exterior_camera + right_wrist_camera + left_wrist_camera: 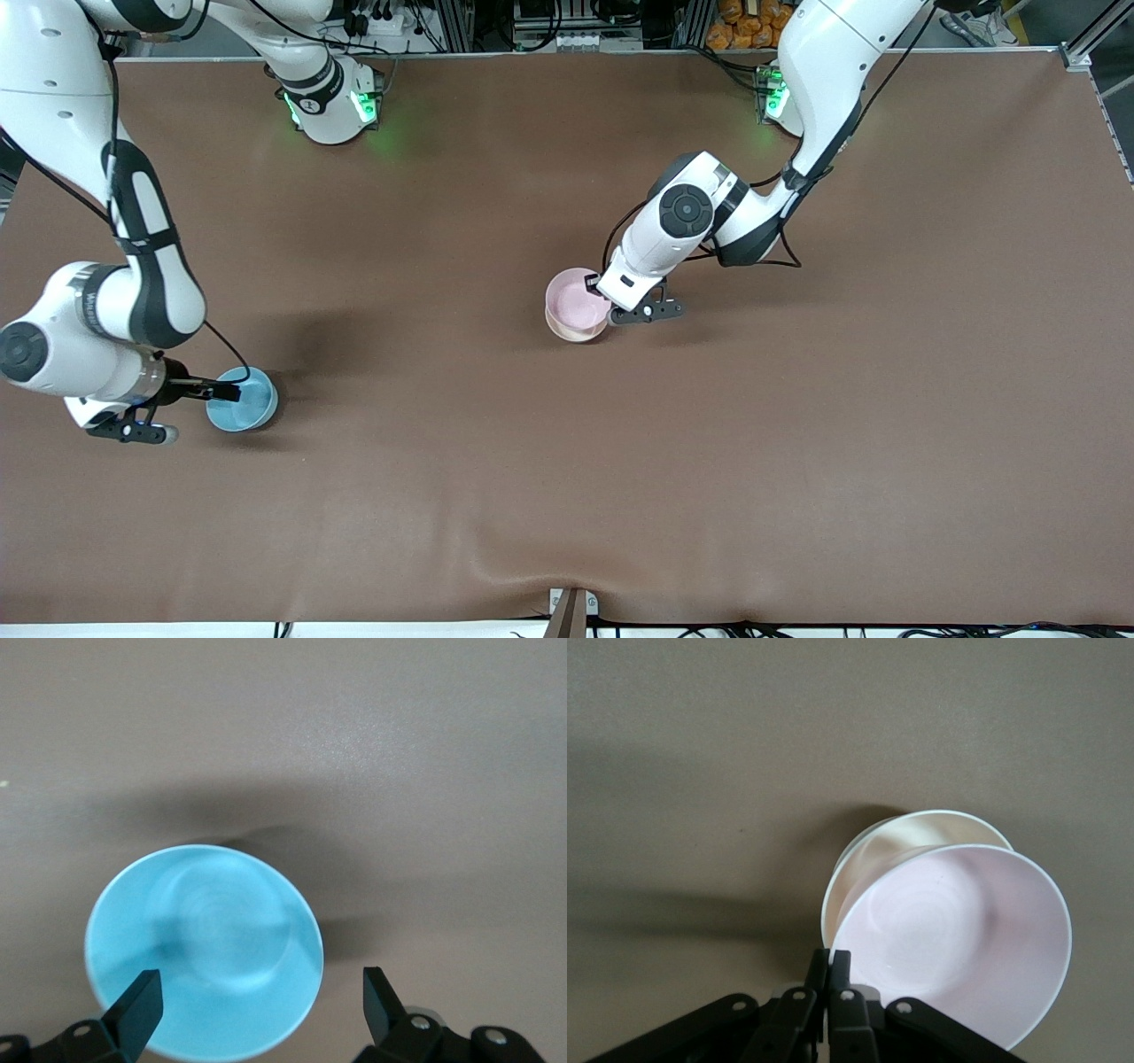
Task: Stack pink and blue bowls on white bowl
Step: 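Release the pink bowl with the left gripper while the right gripper grasps the blue bowl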
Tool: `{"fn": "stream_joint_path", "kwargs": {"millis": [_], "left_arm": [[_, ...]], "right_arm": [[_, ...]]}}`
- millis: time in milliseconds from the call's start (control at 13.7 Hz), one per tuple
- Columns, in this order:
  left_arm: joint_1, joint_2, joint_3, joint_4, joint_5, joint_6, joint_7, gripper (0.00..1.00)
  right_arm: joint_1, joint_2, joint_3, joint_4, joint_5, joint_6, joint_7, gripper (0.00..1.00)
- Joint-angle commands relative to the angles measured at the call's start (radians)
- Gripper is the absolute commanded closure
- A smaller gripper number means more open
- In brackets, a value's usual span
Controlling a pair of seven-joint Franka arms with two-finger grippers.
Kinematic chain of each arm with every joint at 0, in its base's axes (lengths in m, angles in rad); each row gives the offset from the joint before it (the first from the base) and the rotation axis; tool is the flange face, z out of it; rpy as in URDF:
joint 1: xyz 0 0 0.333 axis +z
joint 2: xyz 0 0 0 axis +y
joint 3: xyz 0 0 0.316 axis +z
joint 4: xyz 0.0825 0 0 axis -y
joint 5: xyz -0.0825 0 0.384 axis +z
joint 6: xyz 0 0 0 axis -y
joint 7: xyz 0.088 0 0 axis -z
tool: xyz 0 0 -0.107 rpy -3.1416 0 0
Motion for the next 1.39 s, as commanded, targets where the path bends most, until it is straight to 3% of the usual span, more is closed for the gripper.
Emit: {"fn": "stream_joint_path", "kwargs": {"millis": [0,73,146,219,292,365,511,658,804,1023,1315], "left_arm": [[-0.005,0.031,-0.001,0.042,0.027,0.011,-0.008,1.00],[-0.007,0.039,-0.001,0.048,0.027,0.009,-0.011,1.00],[-0.007,0.044,-0.001,0.051,0.027,0.011,-0.013,0.93],[-0.010,0.044,-0.001,0.051,0.025,0.012,-0.020,0.41],[-0.007,0.042,-0.001,0.051,0.027,0.016,-0.046,0.00],[-0.005,0.036,-0.001,0.056,0.027,0.016,-0.078,0.00],[0.028,-0.029,-0.001,0.062,0.037,-0.012,-0.082,0.00],[0.103,-0.175,-0.003,0.073,0.040,-0.157,-0.065,0.00],[0.174,-0.305,-0.004,0.114,0.040,-0.301,-0.057,0.00],[0.239,-0.410,-0.001,0.218,0.040,-0.550,0.004,0.00],[0.326,-0.447,0.000,0.381,0.044,-0.774,0.197,0.00]], "right_arm": [[-0.022,-0.005,0.012,-0.039,-0.016,0.053,-0.007,0.00],[-0.029,0.009,0.012,-0.039,-0.016,0.070,-0.007,0.00],[-0.032,0.020,0.012,-0.041,-0.016,0.087,-0.007,0.00],[-0.035,0.024,0.012,-0.041,-0.016,0.092,-0.007,0.00],[-0.035,0.024,0.012,-0.041,-0.016,0.093,-0.007,0.00],[-0.035,0.024,0.012,-0.042,-0.016,0.093,-0.007,0.12],[-0.034,0.026,0.012,-0.044,-0.016,0.093,-0.007,0.59],[-0.035,0.026,0.014,-0.047,-0.013,0.093,-0.007,0.99],[-0.035,0.024,0.014,-0.047,-0.013,0.090,-0.005,1.00],[-0.032,0.012,0.014,-0.048,-0.011,0.079,-0.007,1.00],[-0.022,-0.073,0.020,-0.045,-0.004,-0.023,-0.033,1.00]]}}
